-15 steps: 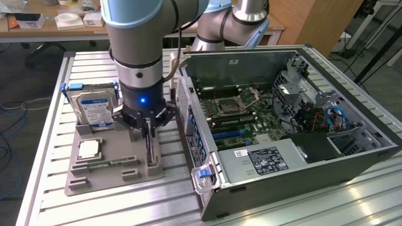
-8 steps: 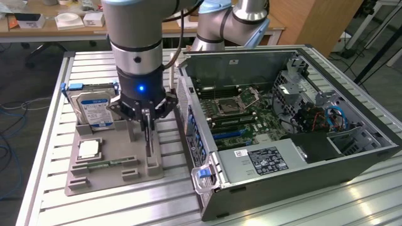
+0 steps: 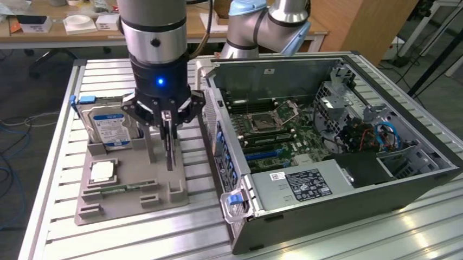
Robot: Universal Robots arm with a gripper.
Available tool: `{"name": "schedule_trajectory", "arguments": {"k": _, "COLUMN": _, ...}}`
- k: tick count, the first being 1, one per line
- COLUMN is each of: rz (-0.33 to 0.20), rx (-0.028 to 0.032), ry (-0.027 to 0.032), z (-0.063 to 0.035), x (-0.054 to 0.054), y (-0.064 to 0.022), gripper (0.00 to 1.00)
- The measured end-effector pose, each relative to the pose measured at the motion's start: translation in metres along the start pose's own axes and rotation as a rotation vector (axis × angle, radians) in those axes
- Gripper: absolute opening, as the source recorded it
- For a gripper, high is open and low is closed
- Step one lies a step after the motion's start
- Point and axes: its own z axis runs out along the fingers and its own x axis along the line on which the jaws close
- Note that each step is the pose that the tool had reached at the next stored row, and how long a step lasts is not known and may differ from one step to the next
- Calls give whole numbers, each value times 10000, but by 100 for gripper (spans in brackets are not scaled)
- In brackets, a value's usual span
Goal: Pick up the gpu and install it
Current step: 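Pick up the gpu and move the gpu toward the slot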
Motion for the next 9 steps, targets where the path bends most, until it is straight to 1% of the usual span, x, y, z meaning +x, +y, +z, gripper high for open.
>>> {"name": "schedule_trajectory", "arguments": {"k": 9, "rz": 0, "rx": 1, "ry": 1, "z": -5, "x": 0, "y": 0, "gripper": 26}}
